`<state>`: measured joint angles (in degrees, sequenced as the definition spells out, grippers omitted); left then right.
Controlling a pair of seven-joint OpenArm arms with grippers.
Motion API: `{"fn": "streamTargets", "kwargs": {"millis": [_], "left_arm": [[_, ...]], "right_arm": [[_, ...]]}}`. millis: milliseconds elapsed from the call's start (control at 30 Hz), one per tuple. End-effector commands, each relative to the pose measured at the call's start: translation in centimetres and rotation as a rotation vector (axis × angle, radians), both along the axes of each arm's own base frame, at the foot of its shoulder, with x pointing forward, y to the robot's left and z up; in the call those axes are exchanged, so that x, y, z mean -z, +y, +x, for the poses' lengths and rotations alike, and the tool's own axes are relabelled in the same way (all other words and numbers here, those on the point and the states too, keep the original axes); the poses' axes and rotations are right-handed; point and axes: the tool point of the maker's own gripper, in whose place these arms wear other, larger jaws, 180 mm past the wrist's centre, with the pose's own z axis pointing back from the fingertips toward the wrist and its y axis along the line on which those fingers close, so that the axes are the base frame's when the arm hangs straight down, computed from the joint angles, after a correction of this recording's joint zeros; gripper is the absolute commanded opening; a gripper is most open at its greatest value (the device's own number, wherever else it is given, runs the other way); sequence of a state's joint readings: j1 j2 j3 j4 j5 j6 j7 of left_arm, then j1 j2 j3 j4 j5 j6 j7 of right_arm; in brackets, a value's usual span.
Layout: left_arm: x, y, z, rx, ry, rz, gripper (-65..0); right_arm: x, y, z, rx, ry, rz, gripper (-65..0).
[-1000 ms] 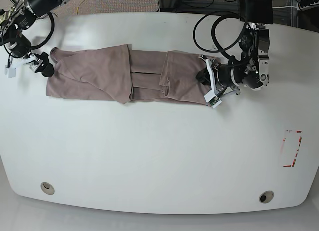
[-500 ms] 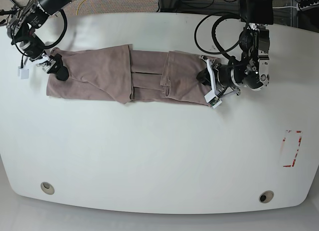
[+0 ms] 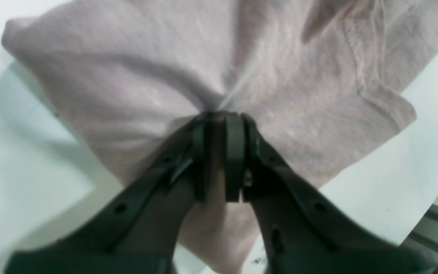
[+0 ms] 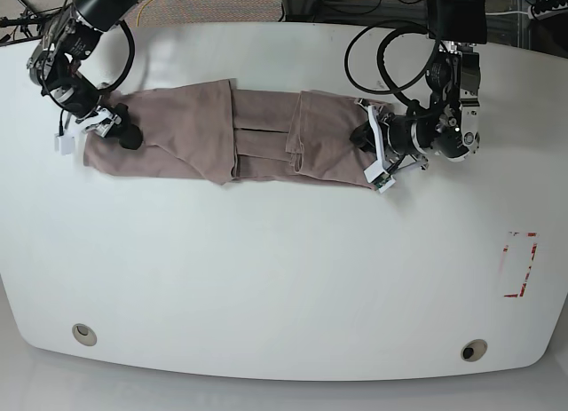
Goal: Fold the T-shirt properly
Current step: 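Grasp the folded strip near the left gripper with the right gripper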
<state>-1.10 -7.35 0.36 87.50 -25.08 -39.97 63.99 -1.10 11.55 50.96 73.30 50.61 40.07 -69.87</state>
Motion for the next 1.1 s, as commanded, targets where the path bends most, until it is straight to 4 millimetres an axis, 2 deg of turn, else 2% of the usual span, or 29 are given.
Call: {"fn": "streamTargets", "kwargs": {"millis": [0,33,100,167,333,500,700,833,933,1067], "left_arm": [[-0.1,0.8,0.3,0.002,-0.006,0.037,-60.3],[-0.1,0.8,0.3,0.002,-0.006,0.040,-60.3],[0.1,1.1,0.3,0.004,-0.005,0.063,-60.1],[0.4,1.4,0.3,0.004,-0.004,0.092,-60.1],[1.0,1.7,0.2,0.004,0.000,0.148,-60.1],[2.5,1.3,-0.5,0.001,0.058,0.143,-60.0],[3.8,-1.1,0.1,-0.001,0.122,0.084,-60.0],[4.4,-2.8,0.4,0.002,0.161,0.043,-60.0],[4.4,-4.7,1.0,0.011,0.181,0.005,-60.0],[4.4,-6.4,1.4,-0.014,0.206,-0.025,-60.0]], "right_arm": [[-0.6,-0.8,0.4,0.009,-0.019,-0.026,-42.3],[-0.6,-0.8,0.5,0.005,-0.021,-0.029,-49.5],[-0.7,-0.8,0.5,-0.001,-0.020,-0.036,-58.0],[-0.7,-1.1,0.3,-0.004,-0.013,-0.055,-63.7],[-2.7,-2.6,0.1,-0.031,-0.026,-0.199,-65.0],[-6.0,-3.2,-0.1,-0.074,-0.064,-0.396,-65.0],[-9.5,-0.7,0.5,-0.226,-0.114,-0.625,-65.0],[-11.1,1.1,0.7,-0.299,-0.139,-0.749,-65.0],[-11.0,2.7,1.0,-0.358,-0.144,-0.776,-65.0],[-11.1,3.0,1.3,-0.361,-0.154,-0.774,-65.0]]}}
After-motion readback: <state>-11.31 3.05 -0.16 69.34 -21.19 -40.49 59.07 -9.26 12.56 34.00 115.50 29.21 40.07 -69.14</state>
